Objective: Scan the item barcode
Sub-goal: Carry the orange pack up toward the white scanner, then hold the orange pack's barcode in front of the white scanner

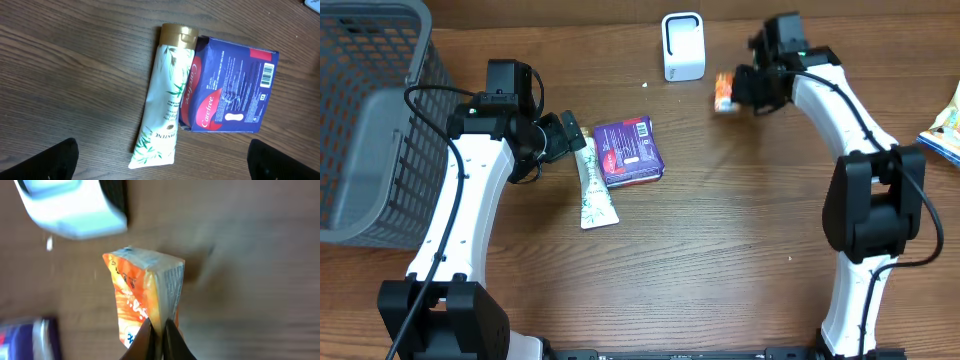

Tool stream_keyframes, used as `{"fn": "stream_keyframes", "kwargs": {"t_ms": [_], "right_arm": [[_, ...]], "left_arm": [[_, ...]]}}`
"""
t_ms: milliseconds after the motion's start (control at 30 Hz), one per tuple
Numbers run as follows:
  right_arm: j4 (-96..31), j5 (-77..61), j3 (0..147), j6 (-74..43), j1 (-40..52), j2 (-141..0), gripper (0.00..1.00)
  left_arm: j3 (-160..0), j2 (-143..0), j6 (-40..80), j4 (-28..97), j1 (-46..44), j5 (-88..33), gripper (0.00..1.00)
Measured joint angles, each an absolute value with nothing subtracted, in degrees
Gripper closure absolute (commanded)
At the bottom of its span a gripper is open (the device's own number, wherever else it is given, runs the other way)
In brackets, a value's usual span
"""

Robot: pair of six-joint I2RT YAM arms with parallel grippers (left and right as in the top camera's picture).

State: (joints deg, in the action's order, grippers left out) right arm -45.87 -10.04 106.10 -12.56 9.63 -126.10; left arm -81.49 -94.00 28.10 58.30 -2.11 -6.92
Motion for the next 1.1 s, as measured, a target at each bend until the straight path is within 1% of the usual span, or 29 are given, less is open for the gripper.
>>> {"fn": "stream_keyframes", "kwargs": {"t_ms": [167, 300, 567, 833, 1100], "right_arm": [[-38.04, 4.89, 106.85, -12.14, 13.93, -125.19, 0.96], [-29.04, 10.92, 106.83, -7.16, 17.19, -125.19, 0.96], [-16.99, 16.40, 106.83, 10.35, 20.88, -125.19, 0.96], [-13.26, 18.85, 106.83, 27.27, 20.99, -125.29, 0.96], [-8.12, 19.07, 106.83, 38.33, 21.39, -127.72, 0.96]], "left_arm": [[-81.49, -94.00, 28.10, 58.30, -2.11, -6.90, 0.00], [-81.49, -94.00, 28.10, 58.30, -2.13, -6.90, 0.00], [-81.49, -94.00, 28.10, 58.33, -2.13, -6.92, 0.00], [-81.49, -94.00, 28.10, 58.33, -2.13, -6.90, 0.00], [-81.49, -94.00, 28.10, 58.33, -2.13, -6.92, 0.00]]}}
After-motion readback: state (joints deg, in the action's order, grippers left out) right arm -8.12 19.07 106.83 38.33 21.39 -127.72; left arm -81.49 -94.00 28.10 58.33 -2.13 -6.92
